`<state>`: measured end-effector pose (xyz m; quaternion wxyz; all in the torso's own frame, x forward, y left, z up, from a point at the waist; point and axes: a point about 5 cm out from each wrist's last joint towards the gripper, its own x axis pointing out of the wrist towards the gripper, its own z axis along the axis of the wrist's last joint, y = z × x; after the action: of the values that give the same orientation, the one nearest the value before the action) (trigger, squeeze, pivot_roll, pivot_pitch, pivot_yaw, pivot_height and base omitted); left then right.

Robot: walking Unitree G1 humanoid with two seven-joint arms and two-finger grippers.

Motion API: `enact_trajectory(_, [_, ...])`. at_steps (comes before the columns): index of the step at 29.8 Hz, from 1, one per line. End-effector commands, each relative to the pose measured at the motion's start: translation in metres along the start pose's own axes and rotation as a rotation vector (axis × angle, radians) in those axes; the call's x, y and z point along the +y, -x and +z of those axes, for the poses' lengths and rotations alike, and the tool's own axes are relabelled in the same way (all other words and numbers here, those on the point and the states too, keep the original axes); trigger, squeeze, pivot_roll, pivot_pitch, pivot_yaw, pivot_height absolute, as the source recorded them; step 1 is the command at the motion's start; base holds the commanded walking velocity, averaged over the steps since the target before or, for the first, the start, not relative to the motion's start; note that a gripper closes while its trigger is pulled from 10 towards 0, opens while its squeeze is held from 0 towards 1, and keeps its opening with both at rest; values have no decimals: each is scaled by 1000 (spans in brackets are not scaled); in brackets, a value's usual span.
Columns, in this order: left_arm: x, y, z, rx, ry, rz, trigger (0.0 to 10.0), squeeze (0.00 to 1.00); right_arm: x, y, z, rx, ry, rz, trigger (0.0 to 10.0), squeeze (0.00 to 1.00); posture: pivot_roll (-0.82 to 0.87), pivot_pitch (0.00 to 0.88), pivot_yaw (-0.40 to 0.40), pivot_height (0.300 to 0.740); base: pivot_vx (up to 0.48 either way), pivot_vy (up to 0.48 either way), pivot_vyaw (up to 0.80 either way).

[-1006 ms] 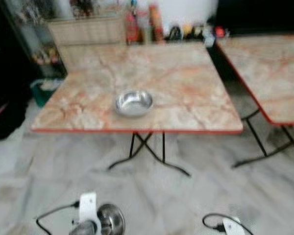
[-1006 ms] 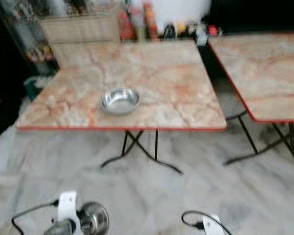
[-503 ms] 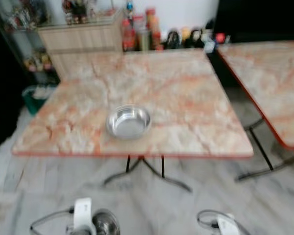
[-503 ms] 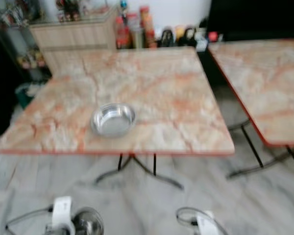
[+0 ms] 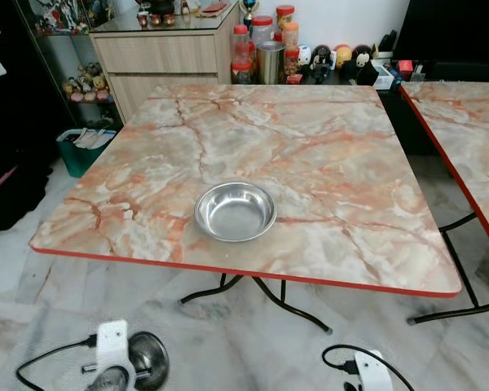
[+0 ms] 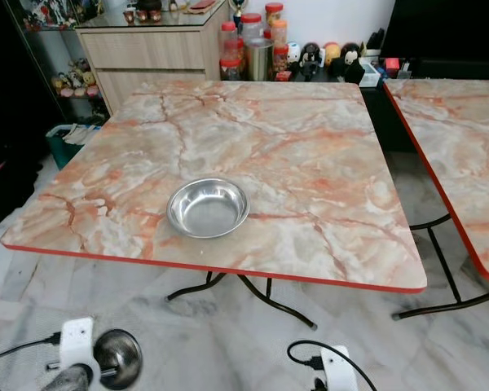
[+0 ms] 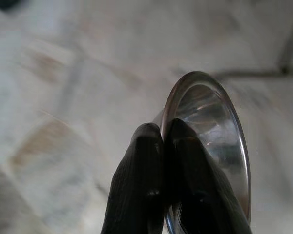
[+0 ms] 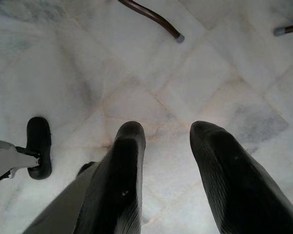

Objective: Setting the table

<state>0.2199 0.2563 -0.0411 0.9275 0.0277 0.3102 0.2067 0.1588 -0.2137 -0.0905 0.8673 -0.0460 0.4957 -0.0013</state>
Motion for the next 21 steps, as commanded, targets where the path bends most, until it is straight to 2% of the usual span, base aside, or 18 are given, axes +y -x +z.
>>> enact_trajectory(1, [16, -6, 24, -100, 4, 132, 10000, 0, 2, -1, 2, -4, 0, 10, 10000, 0, 52, 0, 30, 740, 0, 0, 0])
enact_trajectory(3, [45, -8, 60, -244, -8, 362, 10000, 0, 2, -1, 3, -4, 6, 12, 10000, 0, 53, 0, 30, 740, 0, 0, 0])
enact_trajectory(4, [47, -8, 63, -256, -7, 374, 10000, 0, 2, -1, 3, -4, 6, 12, 10000, 0, 53, 0, 30, 740, 0, 0, 0])
enact_trajectory(5, [53, -7, 77, -311, -20, 431, 10000, 0, 2, -1, 3, -5, 7, 13, 10000, 0, 52, 0, 29, 740, 0, 0, 0])
enact_trajectory(9, [66, -4, 106, -432, -43, 565, 10000, 0, 2, -1, 4, -5, 6, 12, 10000, 0, 53, 0, 29, 740, 0, 0, 0])
enact_trajectory(10, [70, -2, 116, -472, -44, 608, 10000, 0, 2, -1, 4, -5, 6, 12, 10000, 0, 50, 0, 27, 740, 0, 0, 0])
enact_trajectory(11, [76, 2, 137, -547, -62, 677, 10000, 0, 2, -1, 4, -5, 6, 11, 10000, 0, 50, 0, 27, 740, 0, 0, 0])
enact_trajectory(12, [78, 4, 143, -573, -70, 694, 10000, 0, 2, -1, 4, -4, 6, 11, 10000, 0, 50, 0, 27, 740, 0, 0, 0])
enact_trajectory(14, [77, 11, 169, -692, -114, 710, 10000, 0, 2, -1, 4, -4, 6, 12, 10000, 0, 50, 0, 27, 740, 0, 0, 0])
enact_trajectory(15, [75, 18, 191, -792, -136, 723, 10000, 0, 1, -1, 4, -5, 6, 12, 10000, 0, 50, 0, 22, 740, 0, 0, 0])
enact_trajectory(18, [65, 31, 224, -944, -209, 730, 10000, 0, 1, -1, 4, -5, 6, 13, 10000, 0, 56, 0, 20, 740, 0, 0, 0])
enact_trajectory(19, [65, 31, 224, -944, -209, 730, 10000, 0, 1, -1, 4, -5, 6, 13, 10000, 0, 56, 0, 20, 740, 0, 0, 0])
enact_trajectory(20, [51, 42, 247, -1055, -249, 692, 10000, 0, 1, -1, 4, -5, 7, 14, 10000, 0, 56, 0, 20, 740, 0, 0, 0])
enact_trajectory(21, [44, 45, 254, -1080, -242, 655, 10000, 0, 1, -1, 4, -5, 8, 15, 10000, 0, 56, 0, 20, 740, 0, 0, 0])
